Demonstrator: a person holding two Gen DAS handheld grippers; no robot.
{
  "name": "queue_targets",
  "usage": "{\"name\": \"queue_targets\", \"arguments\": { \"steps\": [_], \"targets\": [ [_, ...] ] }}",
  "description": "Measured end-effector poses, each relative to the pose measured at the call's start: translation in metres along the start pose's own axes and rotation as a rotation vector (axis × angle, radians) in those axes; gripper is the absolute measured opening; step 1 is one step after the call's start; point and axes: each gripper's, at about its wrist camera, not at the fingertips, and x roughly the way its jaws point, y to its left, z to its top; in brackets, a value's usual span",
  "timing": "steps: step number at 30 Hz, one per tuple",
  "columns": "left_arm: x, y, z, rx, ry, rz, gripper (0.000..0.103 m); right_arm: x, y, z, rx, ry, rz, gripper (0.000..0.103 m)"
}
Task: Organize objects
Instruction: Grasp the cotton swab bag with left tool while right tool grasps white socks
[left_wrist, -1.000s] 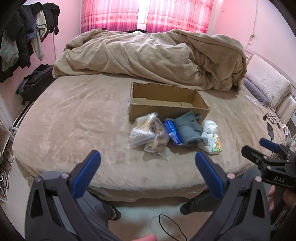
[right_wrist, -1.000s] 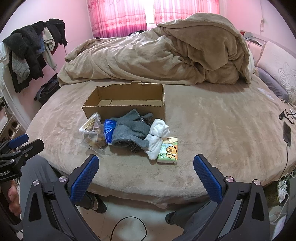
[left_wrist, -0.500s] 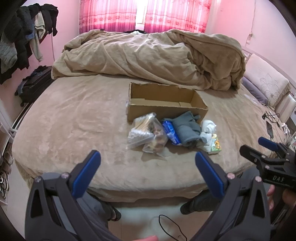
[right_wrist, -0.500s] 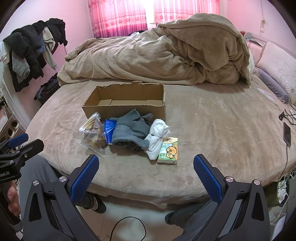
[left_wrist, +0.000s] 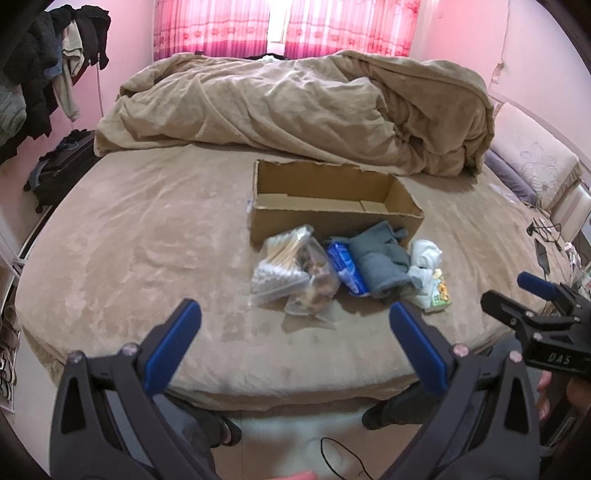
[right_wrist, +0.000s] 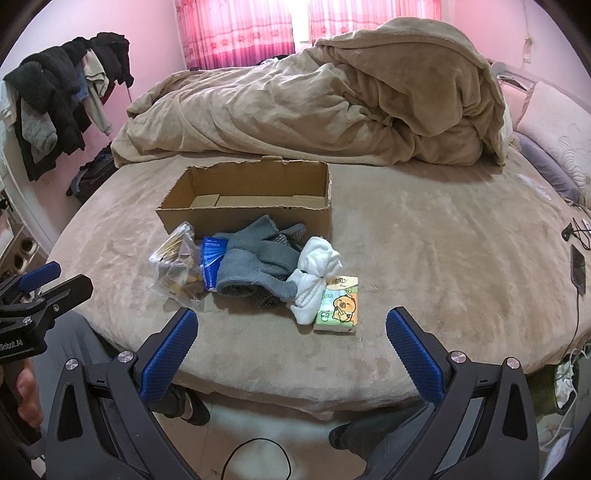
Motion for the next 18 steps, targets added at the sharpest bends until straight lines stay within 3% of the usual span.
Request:
{"name": "queue_targets", "arguments": {
  "steps": [11, 15, 18],
  "targets": [
    [0.076, 0.013, 0.013, 0.017, 0.066, -0.003, 0.101, 0.040, -0.014, 0.008, 0.008, 0.012, -0.001, 0.102],
    [0.102, 0.021, 0.017, -0.001, 0.093, -0.004, 0.100, 0.069, -0.023, 0.011, 0.017, 0.030, -0.027, 0.086],
    [0.123, 0.032, 0.018, -0.060, 0.132, -0.008, 0.100, 0.093, -0.033, 0.015, 0.036, 0.056, -0.025, 0.084]
  ]
}}
